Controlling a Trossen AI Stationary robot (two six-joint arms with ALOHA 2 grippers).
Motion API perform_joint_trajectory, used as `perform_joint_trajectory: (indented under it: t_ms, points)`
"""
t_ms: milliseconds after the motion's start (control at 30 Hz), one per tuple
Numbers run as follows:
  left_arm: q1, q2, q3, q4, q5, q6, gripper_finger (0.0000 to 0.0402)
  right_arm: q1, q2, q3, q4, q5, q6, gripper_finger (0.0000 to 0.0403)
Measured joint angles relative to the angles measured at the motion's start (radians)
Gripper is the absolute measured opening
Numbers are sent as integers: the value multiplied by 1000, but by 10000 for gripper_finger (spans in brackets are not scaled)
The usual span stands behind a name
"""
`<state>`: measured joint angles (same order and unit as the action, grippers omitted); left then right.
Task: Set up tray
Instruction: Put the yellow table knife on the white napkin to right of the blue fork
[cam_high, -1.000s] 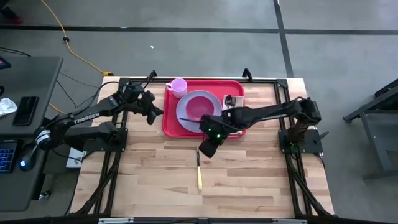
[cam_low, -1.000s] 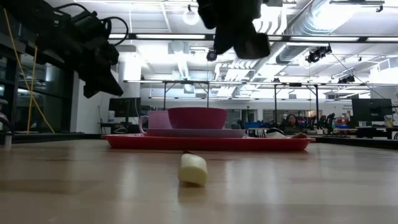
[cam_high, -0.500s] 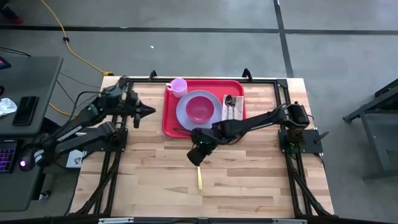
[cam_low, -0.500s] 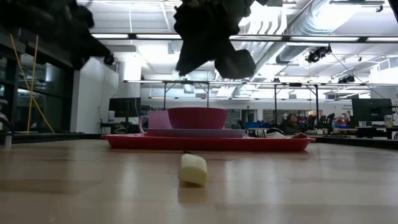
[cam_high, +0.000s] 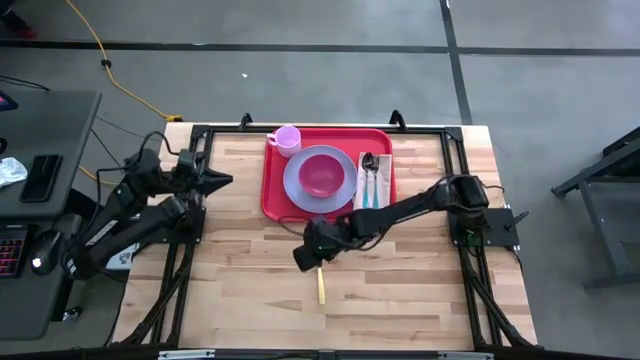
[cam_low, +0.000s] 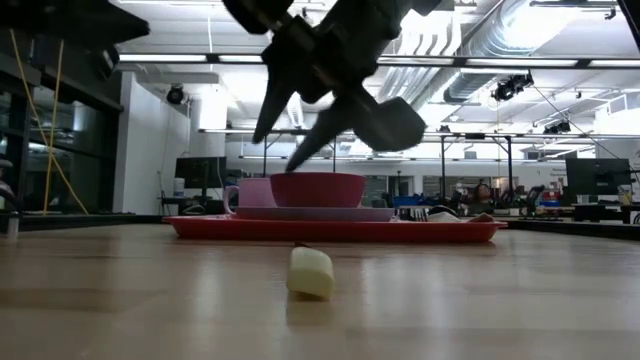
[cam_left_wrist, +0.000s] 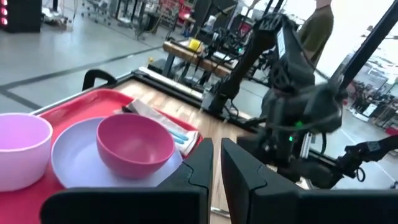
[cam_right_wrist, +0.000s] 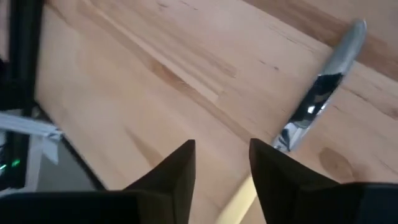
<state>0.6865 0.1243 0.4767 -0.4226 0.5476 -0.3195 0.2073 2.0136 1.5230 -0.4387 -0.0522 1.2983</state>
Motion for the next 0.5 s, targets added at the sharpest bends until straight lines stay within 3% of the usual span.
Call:
perform_joint_trajectory:
  t_ms: [300,500]
  points:
    - [1,-112,-2,-59,-98,0,62,33,18,0,-43,108,100,137]
    - [0,-117,-48,-33,-90,8,62,55,18,0,-87,115,171,137]
